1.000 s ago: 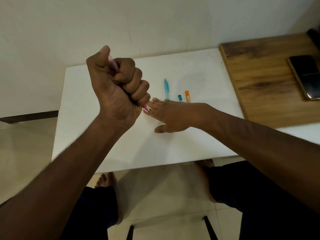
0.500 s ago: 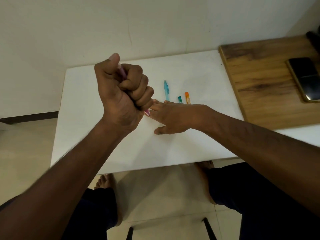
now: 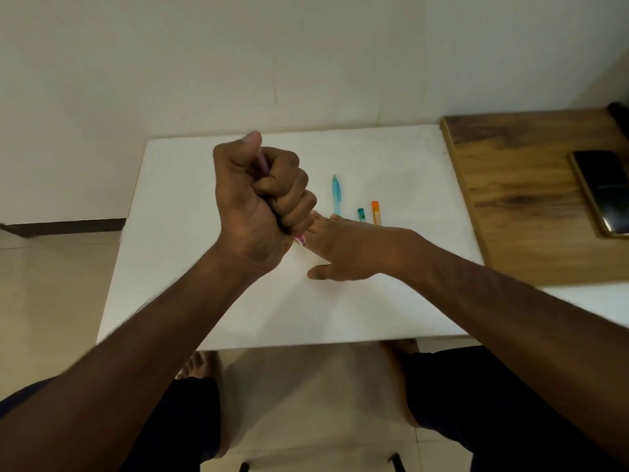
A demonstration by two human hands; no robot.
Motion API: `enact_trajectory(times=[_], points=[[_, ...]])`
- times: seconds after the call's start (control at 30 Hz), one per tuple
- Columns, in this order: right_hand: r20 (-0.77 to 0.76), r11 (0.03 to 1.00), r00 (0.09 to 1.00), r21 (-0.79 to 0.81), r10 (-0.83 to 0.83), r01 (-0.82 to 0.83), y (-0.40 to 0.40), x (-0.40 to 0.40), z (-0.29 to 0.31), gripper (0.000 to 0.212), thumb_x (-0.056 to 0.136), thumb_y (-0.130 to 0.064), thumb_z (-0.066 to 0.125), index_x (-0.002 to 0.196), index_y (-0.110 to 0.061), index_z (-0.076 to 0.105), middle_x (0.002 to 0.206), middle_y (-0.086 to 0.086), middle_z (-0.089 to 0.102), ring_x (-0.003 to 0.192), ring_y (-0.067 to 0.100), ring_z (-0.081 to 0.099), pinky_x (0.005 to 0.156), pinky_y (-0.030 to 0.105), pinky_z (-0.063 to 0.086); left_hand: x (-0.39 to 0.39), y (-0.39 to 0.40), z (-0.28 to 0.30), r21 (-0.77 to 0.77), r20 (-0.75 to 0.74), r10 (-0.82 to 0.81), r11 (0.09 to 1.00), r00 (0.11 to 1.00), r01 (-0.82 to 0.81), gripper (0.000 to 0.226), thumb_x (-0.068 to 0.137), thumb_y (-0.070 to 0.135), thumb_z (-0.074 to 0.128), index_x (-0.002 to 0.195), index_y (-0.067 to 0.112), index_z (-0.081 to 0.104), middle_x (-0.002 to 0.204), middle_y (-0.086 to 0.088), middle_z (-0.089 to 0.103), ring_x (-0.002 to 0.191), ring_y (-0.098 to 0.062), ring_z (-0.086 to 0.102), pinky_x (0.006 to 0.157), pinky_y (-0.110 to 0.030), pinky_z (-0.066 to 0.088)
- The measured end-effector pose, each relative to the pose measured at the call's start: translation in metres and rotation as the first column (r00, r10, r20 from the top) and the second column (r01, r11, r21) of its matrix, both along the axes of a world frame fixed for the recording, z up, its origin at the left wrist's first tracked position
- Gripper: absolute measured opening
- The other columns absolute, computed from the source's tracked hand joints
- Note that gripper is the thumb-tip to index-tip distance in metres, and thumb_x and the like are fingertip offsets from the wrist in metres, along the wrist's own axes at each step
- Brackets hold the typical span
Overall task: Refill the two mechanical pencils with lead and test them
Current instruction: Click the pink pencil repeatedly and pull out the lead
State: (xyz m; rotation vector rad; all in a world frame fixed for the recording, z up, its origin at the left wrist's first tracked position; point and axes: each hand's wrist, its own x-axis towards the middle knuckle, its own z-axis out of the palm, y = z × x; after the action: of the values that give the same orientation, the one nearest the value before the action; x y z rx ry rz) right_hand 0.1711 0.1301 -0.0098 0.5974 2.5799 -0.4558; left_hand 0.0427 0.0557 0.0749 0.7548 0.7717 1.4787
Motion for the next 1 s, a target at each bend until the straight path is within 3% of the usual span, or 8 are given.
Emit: enact_trajectory(times=[0.13, 0.27, 1.0], points=[[0.004, 1.000, 1.000, -0.013, 0.020, -0.020, 0.002, -0.001, -0.006, 0.082, 0.107, -0.048, 0.054, 0.167, -0.016, 0.009, 0.177, 0.005, 0.005, 0.162, 0.025, 0.012, 0.128, 0.044, 0.019, -0.008, 0.004, -0.002, -0.025, -0.005, 0.035, 0.999, 0.999, -0.035, 0.045, 0.092, 0.044, 0.024, 0.053, 0.022, 0.018, 0.048, 0.004, 0.008, 0.044, -0.013, 0.002, 0.048, -0.016, 0.009], [0.027, 1.000, 1.000, -0.022, 0.013, -0.012, 0.003, -0.002, -0.006, 0.084, 0.108, -0.047, 0.052, 0.168, -0.019, 0.001, 0.177, 0.004, -0.010, 0.163, 0.024, -0.005, 0.129, 0.044, 0.010, -0.012, 0.009, -0.006, -0.072, -0.029, 0.068, 0.995, 0.997, -0.070, 0.045, 0.092, 0.045, 0.026, 0.054, 0.023, 0.018, 0.049, 0.004, 0.008, 0.045, -0.013, 0.002, 0.047, -0.018, 0.008], [0.041, 0.999, 0.999, -0.034, -0.013, 0.014, 0.000, -0.003, -0.002, 0.081, 0.108, -0.043, 0.053, 0.169, -0.020, 0.004, 0.176, 0.003, -0.013, 0.163, 0.024, -0.006, 0.129, 0.044, 0.009, -0.019, 0.005, 0.001, -0.063, -0.037, 0.067, 0.996, 0.997, -0.070, 0.048, 0.093, 0.048, 0.032, 0.055, 0.023, 0.019, 0.050, 0.004, 0.011, 0.046, -0.012, 0.005, 0.046, -0.020, 0.008]])
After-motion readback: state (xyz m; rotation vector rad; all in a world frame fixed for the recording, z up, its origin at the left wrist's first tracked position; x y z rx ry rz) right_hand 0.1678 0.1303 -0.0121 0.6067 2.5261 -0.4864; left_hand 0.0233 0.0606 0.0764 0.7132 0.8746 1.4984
